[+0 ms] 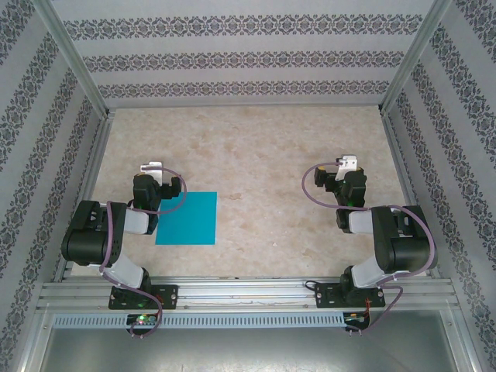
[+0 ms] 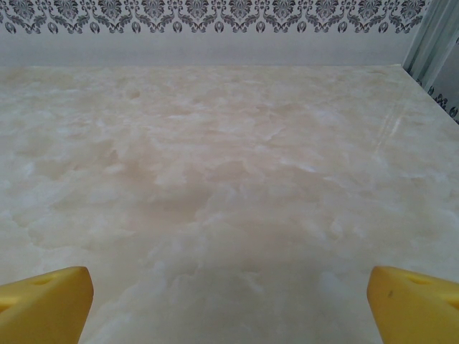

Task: Fold a paper plane with a square sheet of paper (fold left side to right side)
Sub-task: Move the square sheet of paper to the center of the table.

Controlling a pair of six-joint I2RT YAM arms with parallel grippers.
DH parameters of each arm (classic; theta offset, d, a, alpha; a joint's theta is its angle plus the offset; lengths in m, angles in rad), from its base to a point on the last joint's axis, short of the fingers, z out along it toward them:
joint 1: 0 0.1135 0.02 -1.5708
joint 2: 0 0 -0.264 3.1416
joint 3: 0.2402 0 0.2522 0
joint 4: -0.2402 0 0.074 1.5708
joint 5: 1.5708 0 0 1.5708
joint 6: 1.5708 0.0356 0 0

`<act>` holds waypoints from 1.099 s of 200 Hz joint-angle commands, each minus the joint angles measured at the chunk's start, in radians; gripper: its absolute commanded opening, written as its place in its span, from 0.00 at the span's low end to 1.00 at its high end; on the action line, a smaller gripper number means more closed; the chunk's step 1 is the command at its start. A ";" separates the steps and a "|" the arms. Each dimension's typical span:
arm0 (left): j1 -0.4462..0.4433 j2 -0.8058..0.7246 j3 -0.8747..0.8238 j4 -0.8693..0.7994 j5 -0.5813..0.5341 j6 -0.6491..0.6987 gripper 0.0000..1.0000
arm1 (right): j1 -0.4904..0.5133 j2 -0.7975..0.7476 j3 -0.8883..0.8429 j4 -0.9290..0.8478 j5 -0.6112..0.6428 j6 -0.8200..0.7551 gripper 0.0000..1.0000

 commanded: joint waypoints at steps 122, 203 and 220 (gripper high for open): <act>0.013 -0.291 0.113 -0.377 -0.074 -0.096 1.00 | 0.010 -0.385 0.078 -0.493 -0.028 0.098 0.98; 0.012 -0.586 0.198 -1.090 0.320 -0.558 1.00 | 0.018 -0.599 0.197 -0.942 -0.441 0.480 0.98; 0.010 -0.587 0.180 -1.200 0.443 -0.603 0.96 | 0.036 -0.600 0.200 -1.002 -0.533 0.568 0.98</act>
